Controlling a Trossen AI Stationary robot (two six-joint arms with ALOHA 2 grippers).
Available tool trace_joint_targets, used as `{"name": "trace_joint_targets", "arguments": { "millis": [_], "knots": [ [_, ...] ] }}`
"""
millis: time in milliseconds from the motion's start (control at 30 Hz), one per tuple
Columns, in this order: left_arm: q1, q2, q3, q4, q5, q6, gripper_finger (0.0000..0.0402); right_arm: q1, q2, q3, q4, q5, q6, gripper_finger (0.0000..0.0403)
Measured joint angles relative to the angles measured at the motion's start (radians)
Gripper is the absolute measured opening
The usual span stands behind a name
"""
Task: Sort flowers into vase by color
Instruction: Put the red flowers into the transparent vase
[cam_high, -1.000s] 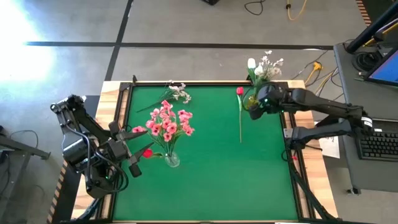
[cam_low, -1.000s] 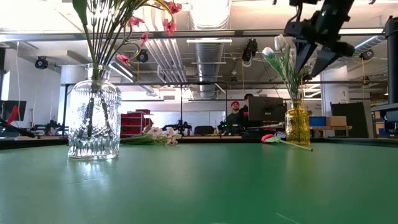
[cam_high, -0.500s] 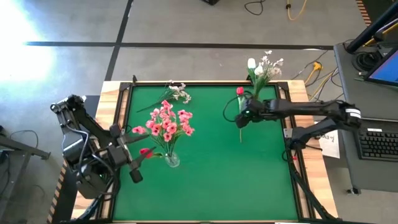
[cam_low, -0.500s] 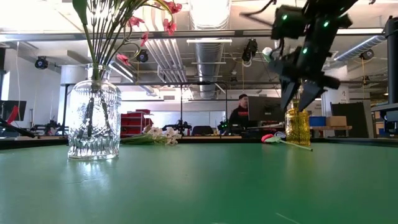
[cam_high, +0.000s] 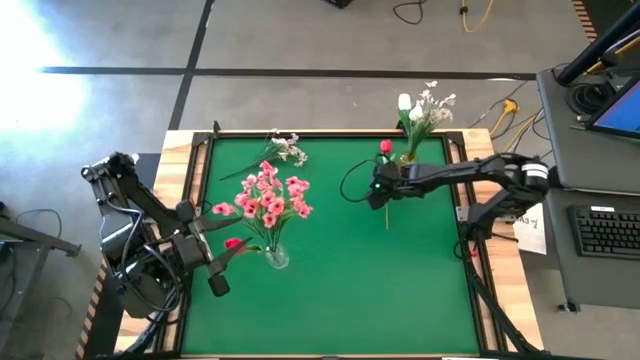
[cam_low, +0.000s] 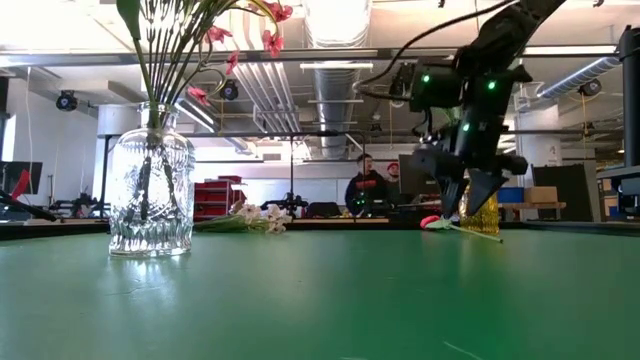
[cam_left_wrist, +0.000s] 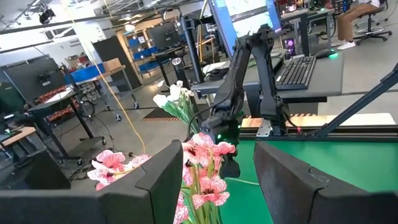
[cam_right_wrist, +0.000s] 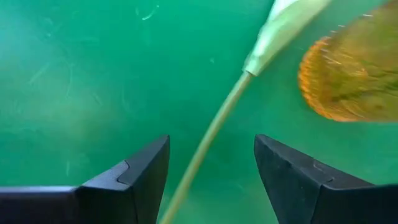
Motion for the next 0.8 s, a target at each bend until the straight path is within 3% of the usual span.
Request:
{"name": "trace_joint_targets", "arguments": {
  "millis": [367,633,800],
  "knots": [
    [0.000,0.000,0.000,-0.001,0.000,0.000,0.0181,-0.016,0.119,0.003,0.070,-0.018,-0.014,0.0139],
    [0.000,0.000,0.000,-0.002,0.000,0.000,0.0181,0.024,0.090,0.000,0.057,-0.075,-0.079,0.0044],
    [0.000,0.001,0.000,-0.004,0.000,0.000,0.0181,0.055,0.059,0.000,0.051,-0.160,-0.125,0.0012]
  ]
}}
